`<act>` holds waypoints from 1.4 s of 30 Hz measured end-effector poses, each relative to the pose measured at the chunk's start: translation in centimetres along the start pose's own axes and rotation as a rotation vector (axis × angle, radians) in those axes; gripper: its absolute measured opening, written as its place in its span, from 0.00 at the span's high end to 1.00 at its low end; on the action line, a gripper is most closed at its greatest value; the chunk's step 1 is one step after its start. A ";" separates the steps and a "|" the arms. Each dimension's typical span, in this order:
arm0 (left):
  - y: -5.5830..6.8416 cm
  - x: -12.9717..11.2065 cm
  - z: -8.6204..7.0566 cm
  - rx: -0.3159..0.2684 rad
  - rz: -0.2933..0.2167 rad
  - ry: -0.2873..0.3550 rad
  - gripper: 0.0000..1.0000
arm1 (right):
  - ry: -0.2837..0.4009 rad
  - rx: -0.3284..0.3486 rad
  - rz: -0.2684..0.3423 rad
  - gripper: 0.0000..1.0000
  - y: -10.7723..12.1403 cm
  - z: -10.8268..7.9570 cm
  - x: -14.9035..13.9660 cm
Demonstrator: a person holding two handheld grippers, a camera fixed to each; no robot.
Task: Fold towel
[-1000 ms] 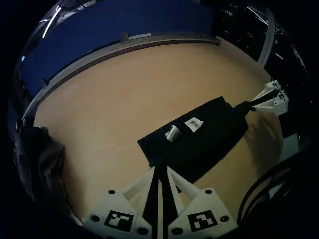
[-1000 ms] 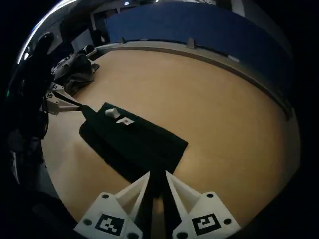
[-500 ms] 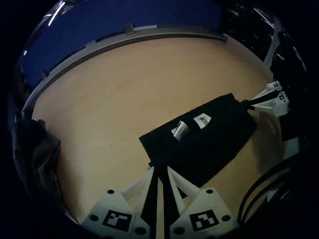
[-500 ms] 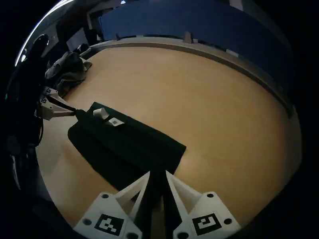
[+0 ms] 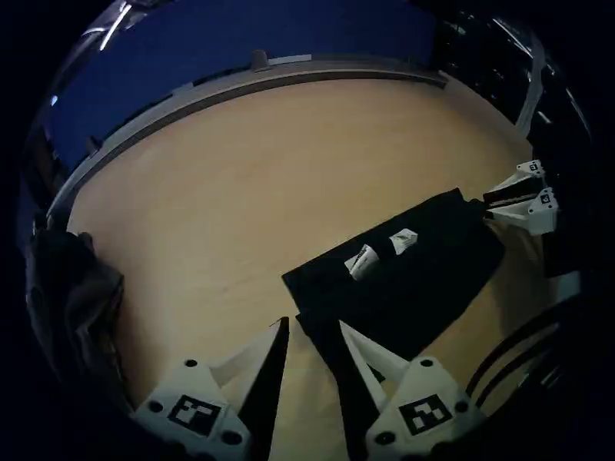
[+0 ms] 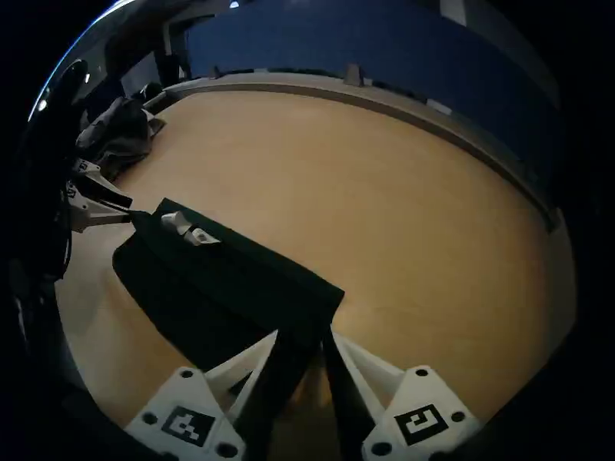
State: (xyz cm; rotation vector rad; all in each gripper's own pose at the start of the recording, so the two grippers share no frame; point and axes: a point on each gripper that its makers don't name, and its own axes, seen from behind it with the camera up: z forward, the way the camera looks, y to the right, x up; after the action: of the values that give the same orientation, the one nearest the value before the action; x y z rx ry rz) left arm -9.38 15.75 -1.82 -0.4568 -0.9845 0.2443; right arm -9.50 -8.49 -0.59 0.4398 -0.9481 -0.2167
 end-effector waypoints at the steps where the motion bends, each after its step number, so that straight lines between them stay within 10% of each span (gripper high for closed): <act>1: -0.1 0.1 0.0 0.001 -0.002 0.003 0.62 | 0.004 -0.009 0.001 0.56 0.2 0.0 0.1; 10: -0.9 0.3 -0.1 0.013 -0.019 0.013 0.24 | 0.019 -0.044 -0.001 0.14 1.1 0.2 0.3; 16: -2.1 0.3 -0.1 0.048 -0.016 0.021 0.06 | 0.037 -0.065 0.009 0.10 1.7 0.2 0.5; 42: -0.9 -3.2 0.3 0.018 0.058 -0.061 0.06 | 0.059 -0.087 0.015 0.00 1.8 0.6 1.6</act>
State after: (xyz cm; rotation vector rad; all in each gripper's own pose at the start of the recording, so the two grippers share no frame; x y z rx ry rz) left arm -11.31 13.74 -3.61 -0.4642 -1.0289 0.3209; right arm -9.08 -7.64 1.68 0.3578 -0.8805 -0.2294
